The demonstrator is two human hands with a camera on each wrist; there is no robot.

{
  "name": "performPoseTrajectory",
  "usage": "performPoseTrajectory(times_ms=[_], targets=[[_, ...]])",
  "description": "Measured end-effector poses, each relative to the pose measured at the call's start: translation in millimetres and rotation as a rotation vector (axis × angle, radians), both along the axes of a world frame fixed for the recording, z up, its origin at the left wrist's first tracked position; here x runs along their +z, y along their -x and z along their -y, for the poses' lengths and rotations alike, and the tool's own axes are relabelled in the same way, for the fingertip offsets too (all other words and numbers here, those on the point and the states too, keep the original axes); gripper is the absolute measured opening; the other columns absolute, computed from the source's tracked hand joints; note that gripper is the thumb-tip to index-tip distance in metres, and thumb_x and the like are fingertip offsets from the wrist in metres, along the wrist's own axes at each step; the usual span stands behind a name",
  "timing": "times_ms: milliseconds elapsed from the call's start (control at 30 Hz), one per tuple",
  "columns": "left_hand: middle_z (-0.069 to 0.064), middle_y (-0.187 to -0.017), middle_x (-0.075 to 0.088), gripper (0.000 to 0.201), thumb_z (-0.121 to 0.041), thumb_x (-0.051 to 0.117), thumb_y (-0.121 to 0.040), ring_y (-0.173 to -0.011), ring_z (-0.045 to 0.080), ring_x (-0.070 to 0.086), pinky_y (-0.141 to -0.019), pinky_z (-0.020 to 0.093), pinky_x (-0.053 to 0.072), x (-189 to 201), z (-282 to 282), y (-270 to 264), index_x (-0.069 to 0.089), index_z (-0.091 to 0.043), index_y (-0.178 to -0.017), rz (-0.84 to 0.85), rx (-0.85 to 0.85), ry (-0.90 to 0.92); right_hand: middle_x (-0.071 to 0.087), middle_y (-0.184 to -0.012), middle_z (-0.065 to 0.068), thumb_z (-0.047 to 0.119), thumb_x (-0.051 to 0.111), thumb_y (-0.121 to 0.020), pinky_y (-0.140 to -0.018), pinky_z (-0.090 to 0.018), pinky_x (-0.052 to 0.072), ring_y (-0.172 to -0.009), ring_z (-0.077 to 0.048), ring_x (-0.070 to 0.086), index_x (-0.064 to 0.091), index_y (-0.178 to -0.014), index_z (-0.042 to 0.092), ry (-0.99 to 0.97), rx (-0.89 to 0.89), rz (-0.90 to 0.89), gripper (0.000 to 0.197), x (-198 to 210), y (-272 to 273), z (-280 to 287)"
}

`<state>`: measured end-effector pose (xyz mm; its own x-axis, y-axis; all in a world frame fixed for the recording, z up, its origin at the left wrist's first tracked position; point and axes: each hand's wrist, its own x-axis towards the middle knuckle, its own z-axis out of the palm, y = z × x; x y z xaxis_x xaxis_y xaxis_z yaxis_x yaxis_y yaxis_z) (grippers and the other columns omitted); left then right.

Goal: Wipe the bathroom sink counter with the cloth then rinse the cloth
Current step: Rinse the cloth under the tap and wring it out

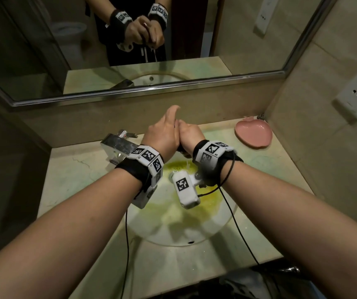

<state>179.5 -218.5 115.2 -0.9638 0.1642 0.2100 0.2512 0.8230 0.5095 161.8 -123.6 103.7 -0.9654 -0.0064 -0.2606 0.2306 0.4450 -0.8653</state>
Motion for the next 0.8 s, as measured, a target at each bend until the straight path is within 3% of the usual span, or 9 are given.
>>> performPoseTrajectory(times_ms=[67,167,233,300,367,500,567,667,800], targets=[[0.016,-0.119,0.059,0.049,-0.027,0.031,-0.102,-0.094,0.035,0.06,-0.078,0.036,0.043,-4,1,0,0.018,-0.019,-0.148,0.032,0.011,-0.019,0.049,-0.062,-0.006,0.031,0.03,-0.101,-0.043,-0.02,0.036,-0.049,-0.019,0.046,0.052,-0.075,0.012,0.162,-0.09,0.047,0.038,-4,-3,-1],[0.017,-0.138,0.046,0.059,-0.027,0.036,-0.101,-0.109,0.028,0.055,-0.085,0.03,0.042,-6,2,1,0.007,-0.017,-0.152,0.164,0.098,-0.26,0.052,-0.069,-0.007,0.033,0.032,-0.102,-0.041,-0.023,0.036,-0.051,-0.019,0.049,0.052,-0.087,0.013,0.17,-0.048,-0.025,0.032,-3,-3,-6],[0.016,-0.142,0.039,0.052,-0.026,0.042,-0.099,-0.123,0.026,0.047,-0.097,0.027,0.035,-8,3,10,0.027,-0.009,-0.146,0.298,0.159,-0.374,0.055,-0.086,-0.006,0.029,0.037,-0.101,-0.044,-0.027,0.044,-0.066,-0.018,0.053,0.054,-0.104,0.013,0.091,-0.02,-0.109,0.023,1,1,-10],[0.015,-0.12,0.055,0.03,-0.03,0.052,-0.094,-0.113,0.031,0.055,-0.096,0.032,0.042,-6,4,19,0.055,-0.009,-0.115,0.429,0.209,-0.573,0.054,-0.102,-0.005,0.024,0.042,-0.1,-0.051,-0.029,0.051,-0.081,-0.021,0.057,0.052,-0.121,0.012,0.078,-0.021,-0.165,0.027,3,3,-13],[0.01,-0.095,0.059,0.024,-0.037,0.054,-0.093,-0.092,0.03,0.06,-0.085,0.037,0.048,5,5,19,0.054,-0.013,-0.096,0.591,0.226,-0.849,0.053,-0.11,-0.005,0.021,0.046,-0.098,-0.067,-0.034,0.054,-0.09,-0.022,0.057,0.048,-0.13,0.011,0.065,-0.029,-0.226,0.034,5,3,-13],[0.008,-0.113,0.06,0.05,-0.056,0.041,-0.094,-0.1,0.02,0.061,-0.085,0.043,0.054,18,14,19,0.047,-0.017,-0.125,0.912,0.133,-1.088,0.058,-0.116,-0.011,0.014,0.05,-0.096,-0.095,-0.029,0.042,-0.105,-0.021,0.054,0.054,-0.121,0.006,-0.022,0.03,-0.377,0.027,4,-1,-12],[0.009,-0.11,0.063,0.051,-0.058,0.041,-0.093,-0.099,0.02,0.063,-0.08,0.04,0.056,22,15,21,0.053,-0.016,-0.12,0.887,0.177,-1.186,0.058,-0.119,-0.013,0.014,0.049,-0.096,-0.097,-0.026,0.039,-0.11,-0.023,0.053,0.054,-0.121,0.005,-0.058,0.076,-0.444,0.027,4,-6,-10],[0.008,-0.089,0.061,0.038,-0.05,0.04,-0.097,-0.076,0.02,0.061,-0.064,0.033,0.056,24,6,20,0.057,-0.016,-0.096,0.603,0.275,-1.077,0.051,-0.133,-0.013,0.02,0.04,-0.101,-0.097,-0.016,0.029,-0.122,-0.022,0.047,0.045,-0.137,0.01,-0.142,0.127,-0.468,0.038,8,-12,-8],[0.005,-0.081,0.058,0.024,-0.047,0.04,-0.093,-0.069,0.027,0.057,-0.063,0.045,0.051,9,1,18,0.048,-0.028,-0.082,0.259,0.263,-0.816,0.05,-0.139,-0.014,0.027,0.034,-0.102,-0.102,-0.022,0.03,-0.128,-0.023,0.046,0.036,-0.145,0.016,-0.19,0.134,-0.52,0.045,14,-23,-7]])
